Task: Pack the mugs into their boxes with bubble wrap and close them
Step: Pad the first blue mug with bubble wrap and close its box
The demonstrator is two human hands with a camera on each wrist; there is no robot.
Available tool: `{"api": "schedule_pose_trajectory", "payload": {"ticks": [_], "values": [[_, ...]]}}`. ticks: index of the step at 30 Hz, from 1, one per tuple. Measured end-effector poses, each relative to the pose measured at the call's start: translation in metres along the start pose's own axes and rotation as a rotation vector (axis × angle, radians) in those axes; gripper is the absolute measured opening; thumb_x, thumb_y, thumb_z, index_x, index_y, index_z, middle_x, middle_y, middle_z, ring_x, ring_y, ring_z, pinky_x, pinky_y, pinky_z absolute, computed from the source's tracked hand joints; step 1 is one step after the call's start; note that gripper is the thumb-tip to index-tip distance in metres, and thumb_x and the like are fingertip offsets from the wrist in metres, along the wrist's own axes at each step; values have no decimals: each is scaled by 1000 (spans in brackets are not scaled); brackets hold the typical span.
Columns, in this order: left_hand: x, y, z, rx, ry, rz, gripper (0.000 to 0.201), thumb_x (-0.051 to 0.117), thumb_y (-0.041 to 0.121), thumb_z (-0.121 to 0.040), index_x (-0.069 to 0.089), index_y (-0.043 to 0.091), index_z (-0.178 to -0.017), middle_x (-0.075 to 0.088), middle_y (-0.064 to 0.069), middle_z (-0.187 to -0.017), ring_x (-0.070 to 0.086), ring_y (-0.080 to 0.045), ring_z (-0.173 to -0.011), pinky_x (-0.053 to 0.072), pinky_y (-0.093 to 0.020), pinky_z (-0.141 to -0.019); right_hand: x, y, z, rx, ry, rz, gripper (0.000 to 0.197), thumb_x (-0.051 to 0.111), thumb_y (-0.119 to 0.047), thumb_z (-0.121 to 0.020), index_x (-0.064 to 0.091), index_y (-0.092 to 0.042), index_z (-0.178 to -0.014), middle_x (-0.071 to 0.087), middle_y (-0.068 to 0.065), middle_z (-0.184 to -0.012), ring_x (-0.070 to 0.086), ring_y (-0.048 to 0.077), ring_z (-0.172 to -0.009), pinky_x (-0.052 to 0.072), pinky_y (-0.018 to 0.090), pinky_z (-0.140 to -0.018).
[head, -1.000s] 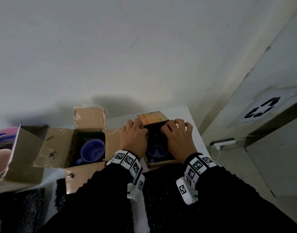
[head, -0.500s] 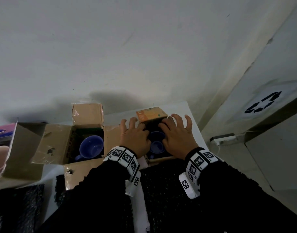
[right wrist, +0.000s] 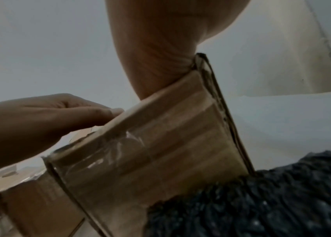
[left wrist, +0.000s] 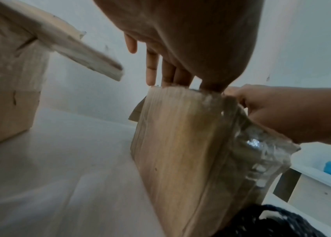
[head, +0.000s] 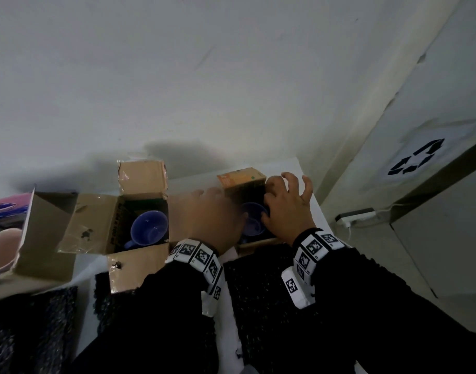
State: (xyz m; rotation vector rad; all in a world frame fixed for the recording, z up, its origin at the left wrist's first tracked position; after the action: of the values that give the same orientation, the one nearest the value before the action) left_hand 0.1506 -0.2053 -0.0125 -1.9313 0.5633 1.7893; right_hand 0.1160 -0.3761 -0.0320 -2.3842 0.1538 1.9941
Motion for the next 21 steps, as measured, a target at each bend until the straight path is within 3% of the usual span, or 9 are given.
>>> {"api": "schedule_pose_trajectory", "payload": {"ticks": [3,6,8,10,12,14,16,19,21], "values": [[-1,-1,-1,16,-74,-18,55,23,57,-92,69,26,-92,66,12,-108,38,-23,-129,11,-53,-105,-4,-2,3,56,-13,-11,33,74,-42,-68,67,-22,-94,49,1,-127,34,32,-127,9,56,-107],[-1,-1,9,50,-95,5,45,33,54,-95,68,28,-109,56,13,-131,27,-22,-138,6,-54,-110,-15,4,13,60,36,-141,34,74,-37,-73,62,-28,-103,48,-2,-127,36,28,-124,16,49,-104],[-2,3,21,72,-49,55,38,41,49,-95,69,28,-109,55,9,-134,31,-24,-136,14,-51,-110,-26,15,25,39,57,-325,28,73,-31,-76,61,-29,-100,49,-2,-121,40,27,-116,30,47,-100],[-5,9,36,103,62,114,35,43,46,-92,71,27,-102,61,7,-124,42,-25,-127,26,-46,-103,-34,28,42,-15,71,-518,19,67,-26,-79,59,-25,-96,54,-1,-107,49,25,-101,44,47,-86],[-6,18,52,147,151,168,32,44,43,-88,69,26,-98,63,7,-117,49,-23,-118,33,-42,-94,-37,37,69,-46,50,-639,9,61,-28,-81,57,-24,-88,56,-4,-90,53,20,-87,47,45,-75],[-6,29,70,191,200,230,27,48,39,-87,68,25,-99,61,7,-116,50,-22,-112,34,-38,-88,-33,44,103,-28,-5,-723,13,64,-34,-80,56,-25,-84,57,-8,-83,54,15,-81,48,43,-72],[-4,39,89,216,217,278,23,52,35,-87,66,24,-101,60,6,-115,50,-21,-109,33,-35,-85,-23,47,141,-11,-125,-787,31,70,-51,-73,58,-29,-91,58,-11,-89,53,10,-86,49,39,-77],[10,53,116,219,186,328,21,55,34,-86,66,25,-101,60,6,-115,51,-20,-108,34,-34,-83,0,46,191,-66,-383,-644,72,65,-80,-59,50,-40,-117,47,-11,-119,39,12,-110,40,36,-89],[23,61,134,200,121,352,24,52,39,-88,66,26,-102,60,8,-113,54,-19,-106,39,-35,-83,14,45,214,-91,-458,-531,78,63,-81,-59,46,-42,-124,40,-10,-129,33,15,-116,38,39,-90]]}}
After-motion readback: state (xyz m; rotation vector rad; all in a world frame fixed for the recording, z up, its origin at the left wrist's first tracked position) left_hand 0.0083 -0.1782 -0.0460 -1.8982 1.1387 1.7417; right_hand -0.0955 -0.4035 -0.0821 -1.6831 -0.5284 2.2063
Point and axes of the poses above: each hand's wrist, its own z-axis away from the middle knuckle, its own x-axis out of the palm, y = z × x, the point moved 2 cm from there along -z, towards the middle knuckle
